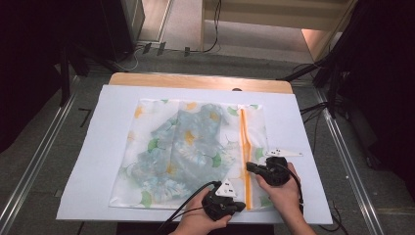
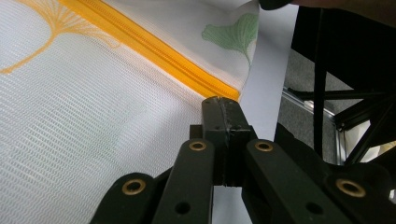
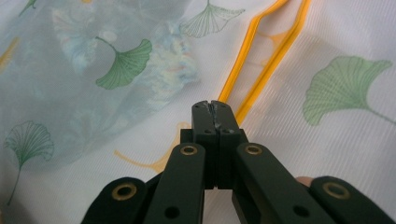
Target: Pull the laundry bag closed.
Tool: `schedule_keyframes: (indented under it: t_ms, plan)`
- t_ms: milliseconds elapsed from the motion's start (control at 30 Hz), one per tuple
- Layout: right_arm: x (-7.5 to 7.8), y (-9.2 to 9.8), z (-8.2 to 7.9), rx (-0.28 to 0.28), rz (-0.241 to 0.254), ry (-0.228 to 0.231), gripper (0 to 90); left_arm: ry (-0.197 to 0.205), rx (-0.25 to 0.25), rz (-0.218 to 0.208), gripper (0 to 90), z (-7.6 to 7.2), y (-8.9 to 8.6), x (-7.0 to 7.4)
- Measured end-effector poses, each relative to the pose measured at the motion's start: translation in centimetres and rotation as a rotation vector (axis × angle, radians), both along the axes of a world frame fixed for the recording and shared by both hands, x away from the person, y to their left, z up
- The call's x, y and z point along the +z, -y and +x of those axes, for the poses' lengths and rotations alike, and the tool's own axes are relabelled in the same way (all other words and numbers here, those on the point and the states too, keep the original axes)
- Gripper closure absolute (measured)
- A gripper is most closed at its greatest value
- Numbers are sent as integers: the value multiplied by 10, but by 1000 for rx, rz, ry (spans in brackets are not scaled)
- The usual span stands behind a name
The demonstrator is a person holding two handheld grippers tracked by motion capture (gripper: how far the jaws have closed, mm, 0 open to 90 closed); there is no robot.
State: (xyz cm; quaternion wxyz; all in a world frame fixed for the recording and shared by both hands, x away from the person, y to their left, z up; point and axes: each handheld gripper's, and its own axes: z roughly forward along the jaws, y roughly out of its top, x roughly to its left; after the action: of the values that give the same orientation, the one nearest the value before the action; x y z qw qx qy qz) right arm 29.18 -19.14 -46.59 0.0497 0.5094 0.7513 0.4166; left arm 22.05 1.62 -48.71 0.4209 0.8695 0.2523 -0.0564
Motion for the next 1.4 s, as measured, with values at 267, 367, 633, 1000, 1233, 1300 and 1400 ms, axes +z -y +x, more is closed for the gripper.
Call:
schedule_keyframes:
  t_ms: [267,367,633,1000,1233,1300,1400]
  plan:
    - [1,0,17,-8,-8,-5,900,-8,0,-6,900,0,0,0]
    - [1,-1,24,-10,-11,-5,900,-7,3,-6,900,0,0,0]
    - [2,-2,41,-20,-16,-9,900,-4,6,2,900,-1,0,0]
    - [-2,-4,64,-45,-18,-7,900,-1,4,3,900,-1,0,0]
    - [-4,-7,81,-58,-34,-9,900,12,6,3,900,-2,1,0]
    - [-4,-8,86,-65,-31,-6,900,14,6,3,900,-2,1,0]
    - [-5,-9,95,-73,-40,-10,900,9,7,1,900,-2,1,0]
